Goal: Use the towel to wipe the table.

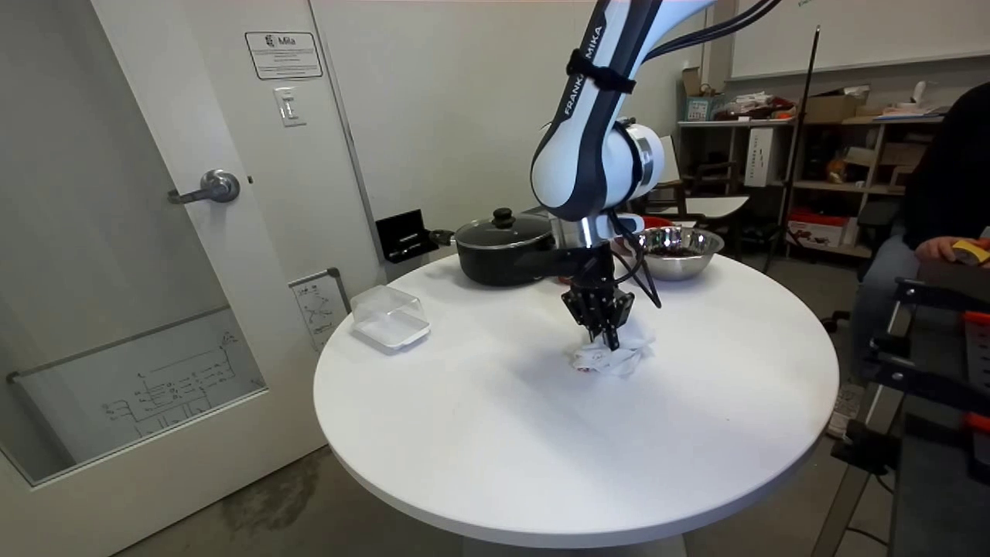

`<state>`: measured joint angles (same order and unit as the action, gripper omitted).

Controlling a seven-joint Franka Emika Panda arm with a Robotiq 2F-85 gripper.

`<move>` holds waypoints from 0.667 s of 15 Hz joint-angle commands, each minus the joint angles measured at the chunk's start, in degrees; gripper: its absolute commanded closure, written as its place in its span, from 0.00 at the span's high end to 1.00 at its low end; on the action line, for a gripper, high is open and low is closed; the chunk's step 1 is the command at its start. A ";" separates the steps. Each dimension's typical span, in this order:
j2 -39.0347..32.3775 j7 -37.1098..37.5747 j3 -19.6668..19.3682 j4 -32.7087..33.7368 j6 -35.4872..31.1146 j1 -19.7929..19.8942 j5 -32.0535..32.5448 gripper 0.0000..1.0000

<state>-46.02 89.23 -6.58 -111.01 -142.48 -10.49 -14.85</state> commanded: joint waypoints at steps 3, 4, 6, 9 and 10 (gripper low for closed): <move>-6.06 -0.29 1.16 1.53 -7.64 2.81 -0.07 0.06; -6.00 -0.79 1.66 1.77 -8.05 3.03 -0.11 0.06; -6.24 -0.48 1.64 3.09 -7.45 2.39 0.61 0.06; -6.75 -0.20 1.03 4.98 -10.22 0.56 2.88 0.06; -6.95 -0.33 1.05 5.33 -12.00 0.24 3.45 0.06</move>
<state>-46.39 89.59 -5.41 -110.53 -147.32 -8.79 -13.09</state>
